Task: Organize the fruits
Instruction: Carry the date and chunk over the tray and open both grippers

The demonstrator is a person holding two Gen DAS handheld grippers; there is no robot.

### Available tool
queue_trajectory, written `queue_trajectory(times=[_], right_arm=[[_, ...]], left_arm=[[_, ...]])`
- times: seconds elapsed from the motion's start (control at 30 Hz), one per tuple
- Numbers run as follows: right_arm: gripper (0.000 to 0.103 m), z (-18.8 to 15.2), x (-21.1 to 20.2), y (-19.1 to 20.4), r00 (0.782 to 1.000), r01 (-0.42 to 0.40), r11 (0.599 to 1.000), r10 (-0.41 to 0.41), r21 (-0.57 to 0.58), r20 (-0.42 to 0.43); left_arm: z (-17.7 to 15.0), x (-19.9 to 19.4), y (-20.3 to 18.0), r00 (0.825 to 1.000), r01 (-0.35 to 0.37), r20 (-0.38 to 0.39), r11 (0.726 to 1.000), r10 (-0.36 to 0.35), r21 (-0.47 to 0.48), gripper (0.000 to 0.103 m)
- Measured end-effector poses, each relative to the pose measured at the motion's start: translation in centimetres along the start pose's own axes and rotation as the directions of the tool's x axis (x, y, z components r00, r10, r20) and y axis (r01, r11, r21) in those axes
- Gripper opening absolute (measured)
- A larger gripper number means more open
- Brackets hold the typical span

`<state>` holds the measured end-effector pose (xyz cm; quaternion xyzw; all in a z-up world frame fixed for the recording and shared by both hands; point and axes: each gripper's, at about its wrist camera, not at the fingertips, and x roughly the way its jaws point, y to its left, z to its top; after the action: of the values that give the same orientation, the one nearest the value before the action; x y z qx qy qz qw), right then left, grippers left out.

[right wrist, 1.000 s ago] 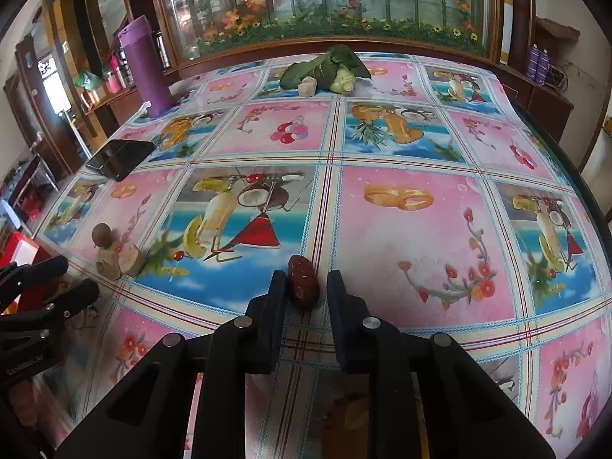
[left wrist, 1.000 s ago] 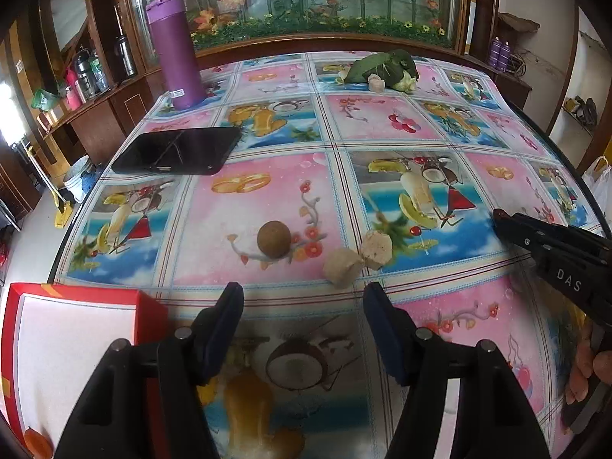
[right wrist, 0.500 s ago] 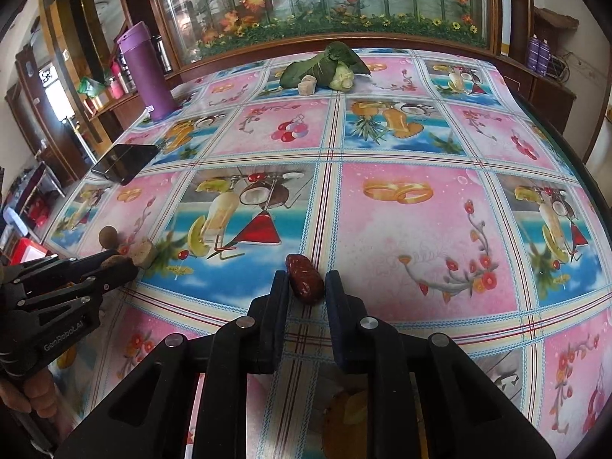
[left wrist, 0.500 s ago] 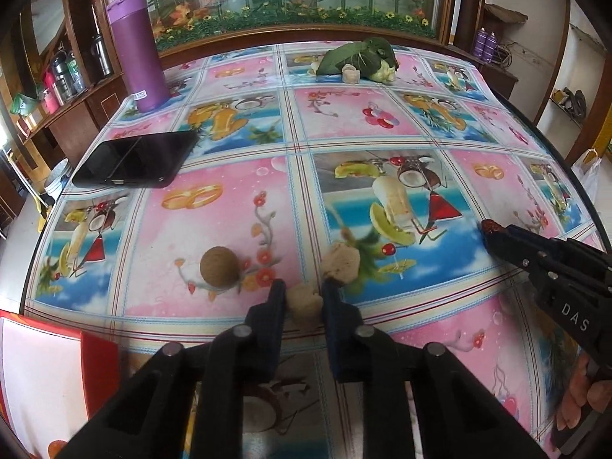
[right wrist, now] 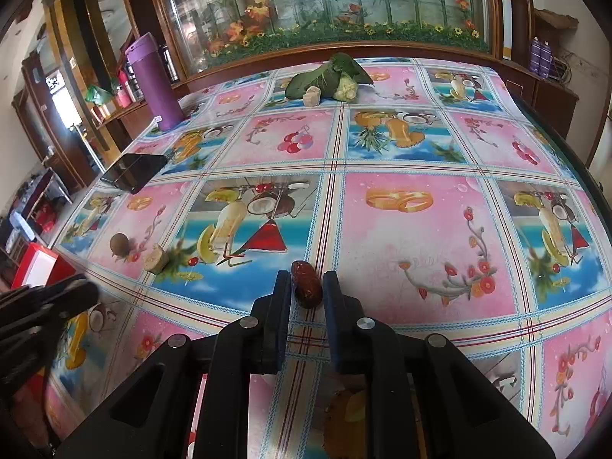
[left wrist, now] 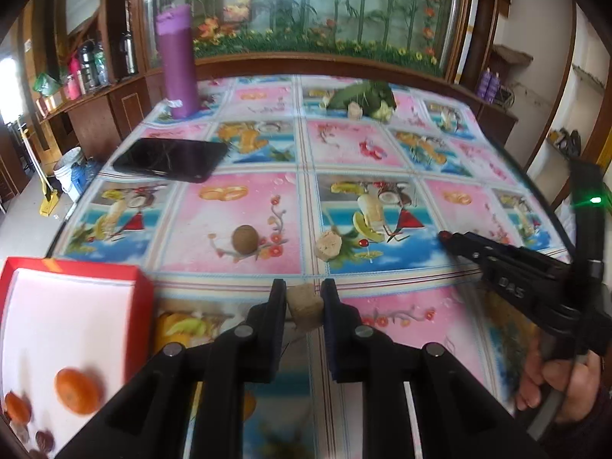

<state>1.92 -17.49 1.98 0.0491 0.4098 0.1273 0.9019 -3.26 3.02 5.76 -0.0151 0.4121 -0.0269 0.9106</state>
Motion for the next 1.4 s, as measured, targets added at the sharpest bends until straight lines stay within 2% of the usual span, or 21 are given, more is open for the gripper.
queue_trajectory(times=[0.13,0.23,0.3,0.37,0.53,0.67,0.8,1.0,1.2,1.4], right_arm=[[0.016,-0.2,-0.4,0.5,1.000,0.001,1.000,0.000,-0.017,0.017],[0.016,-0.4,-0.9,1.3,0.999,-0.033,0.999,0.033,-0.018,0.030],[0.016,-0.5,-1.6,2.4,0.998,-0.043,0.999,0.045,-0.032,0.051],[0.016,-0.7,-2.2,3.9,0.994,-0.089,0.996,0.090,-0.033,0.059],[0.016,-1.2,-2.3,10.4,0.976,-0.216,0.973,0.218,-0.086,0.021],[0.016,-0.5,-2.3,17.2,0.947,-0.320,0.933,0.319,-0.166,-0.035],[0.016,0.5,-1.9,23.1,0.913,-0.408,0.889,0.395,-0.210,-0.101],[0.016,0.1,0.4,29.6,0.889,-0.452,0.856,0.407,-0.251,-0.212],[0.016,-1.0,2.9,33.1,0.887,-0.434,0.862,0.358,-0.262,-0.292],[0.016,-1.7,3.8,34.0,0.894,-0.407,0.868,0.314,-0.285,-0.321]], left_arm=[[-1.1,-4.1,2.1,0.998,-0.008,0.056,0.999,0.010,-0.038,0.021],[-2.1,-6.8,4.8,0.996,-0.022,0.082,0.996,0.029,-0.084,0.021],[-2.7,-8.0,6.9,0.995,-0.044,0.082,0.993,0.053,-0.112,0.020],[-3.3,-8.9,9.2,0.993,-0.076,0.076,0.988,0.087,-0.136,0.020],[-3.8,-9.9,15.1,0.983,-0.169,0.042,0.967,0.180,-0.188,0.020],[-3.3,-9.8,19.2,0.973,-0.222,0.017,0.952,0.230,-0.209,0.020],[-2.9,-8.5,22.9,0.971,-0.237,-0.034,0.939,0.236,-0.249,0.020],[-3.4,-6.4,25.1,0.964,-0.262,-0.098,0.931,0.245,-0.252,0.020],[-4.4,-4.5,25.9,0.953,-0.288,-0.162,0.928,0.255,-0.235,0.020],[-5.3,-3.4,26.6,0.943,-0.309,-0.202,0.925,0.266,-0.222,0.020]])
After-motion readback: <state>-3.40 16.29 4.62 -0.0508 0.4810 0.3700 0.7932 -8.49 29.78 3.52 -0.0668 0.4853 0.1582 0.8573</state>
